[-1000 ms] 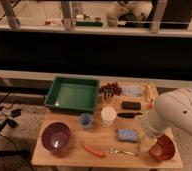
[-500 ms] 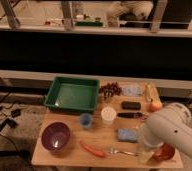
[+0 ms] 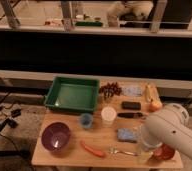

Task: Place fork in tray

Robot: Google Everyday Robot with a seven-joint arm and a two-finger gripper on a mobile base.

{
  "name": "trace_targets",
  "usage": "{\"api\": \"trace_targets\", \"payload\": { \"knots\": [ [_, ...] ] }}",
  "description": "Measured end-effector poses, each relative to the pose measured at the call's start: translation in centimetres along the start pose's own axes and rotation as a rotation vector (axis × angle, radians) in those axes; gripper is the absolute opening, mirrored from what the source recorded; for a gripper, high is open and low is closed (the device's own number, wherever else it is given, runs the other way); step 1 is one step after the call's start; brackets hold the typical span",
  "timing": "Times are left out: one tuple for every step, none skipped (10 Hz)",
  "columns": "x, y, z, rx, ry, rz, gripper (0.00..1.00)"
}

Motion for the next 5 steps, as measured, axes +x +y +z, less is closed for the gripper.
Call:
{"api": "trace_targets", "payload": {
  "knots": [
    [0.1, 0.1, 0.0, 0.000, 0.008, 0.001, 0.80],
    [0.0, 0.8, 0.7, -0.006, 0.026, -0.004, 0.80],
    [-0.3, 1.4, 1.3, -0.008, 0.036, -0.008, 0.80],
    [-0.5, 1.8, 2.0, -0.008, 0.046, -0.013, 0.80],
    [-0.7, 2.0, 2.2, -0.006, 0.053, -0.022, 0.80]
  ]
}}
